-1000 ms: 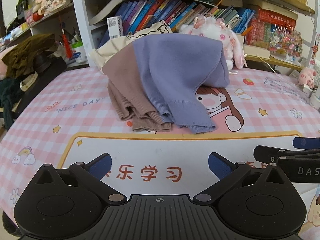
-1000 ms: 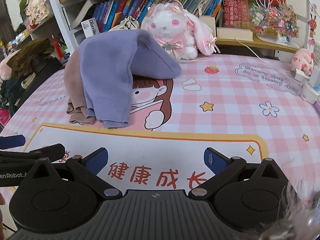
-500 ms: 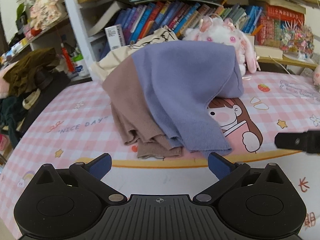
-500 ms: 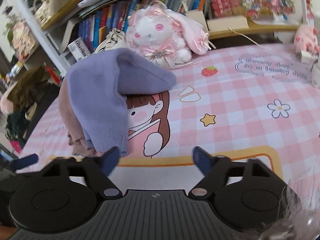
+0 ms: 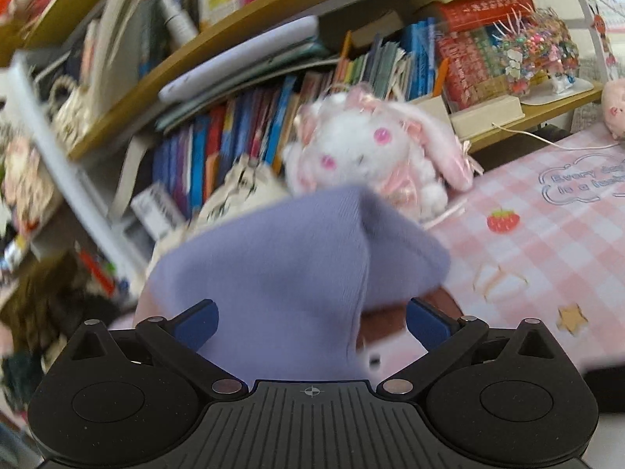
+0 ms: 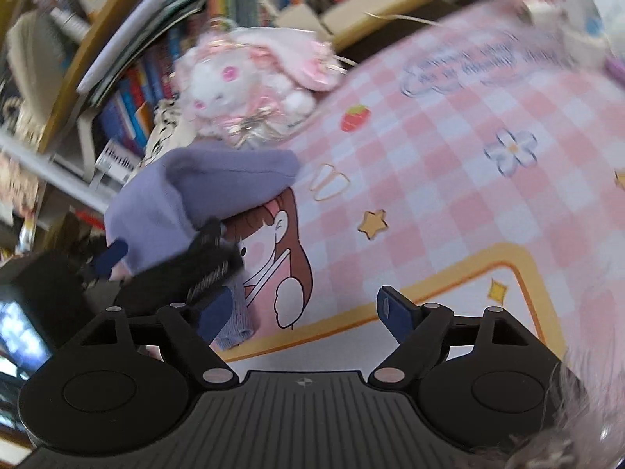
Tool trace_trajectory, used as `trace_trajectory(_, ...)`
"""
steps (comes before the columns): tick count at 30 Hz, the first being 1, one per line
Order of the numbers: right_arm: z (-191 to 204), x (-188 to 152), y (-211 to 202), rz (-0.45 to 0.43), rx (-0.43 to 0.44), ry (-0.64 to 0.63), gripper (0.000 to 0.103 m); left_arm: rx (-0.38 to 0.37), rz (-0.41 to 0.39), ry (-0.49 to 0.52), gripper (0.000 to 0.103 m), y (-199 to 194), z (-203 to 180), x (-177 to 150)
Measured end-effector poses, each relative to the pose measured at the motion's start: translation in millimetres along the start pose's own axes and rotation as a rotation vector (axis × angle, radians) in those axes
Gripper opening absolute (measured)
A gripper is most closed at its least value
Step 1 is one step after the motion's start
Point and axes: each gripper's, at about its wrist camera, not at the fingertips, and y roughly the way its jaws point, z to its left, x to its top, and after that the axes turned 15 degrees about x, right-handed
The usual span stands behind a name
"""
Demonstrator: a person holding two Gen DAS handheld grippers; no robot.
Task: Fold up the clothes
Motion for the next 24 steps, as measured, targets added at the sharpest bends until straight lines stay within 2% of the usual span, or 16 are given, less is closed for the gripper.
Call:
trace_trajectory(3,-3,0,-5,-0.02,0.036,0.06,0.081,0.061,-0.022,0.065,0.084,15,-10,10)
trace_trajectory(4,-3,-1,-6,-0.024,0.058,0.078,0.082,0.078,-0.023,0.076,0.069,18,-9,10)
trace_trajectory(5,-4,-2,-6,-0.023,0.085,0.098,0.082,0.084,-0.019,0.081,0.061,21,-5,9)
trace_trajectory(6,-5,-2,-6,-0.022,0.112,0.119,0.083,0.082,-0.013,0.082,0.035,24,0,8)
trace_trajectory(7,-6,-3,-6,-0.022,0.14,0.14,0.083,0.07,-0.002,0.078,0.018,27,6,6)
trace_trajectory(9,-8,-4,-6,-0.02,0.194,0.181,0.086,0.023,0.022,0.043,0.009,26,25,2)
trace_trajectory(12,-10,-5,-5,-0.022,0.267,0.232,0.087,-0.028,0.004,-0.001,0.006,6,50,-4)
trace_trajectory(16,-12,-2,1,-0.03,0.381,0.306,0.092,-0.11,-0.069,-0.006,0.006,-47,73,-8)
trace_trajectory(19,-16,-3,10,-0.003,0.444,0.39,0.097,-0.16,-0.081,-0.027,0.006,-80,87,-11)
trace_trajectory(24,-32,-13,25,0.02,0.452,0.562,0.097,-0.194,-0.097,0.009,0.006,-113,96,-21)
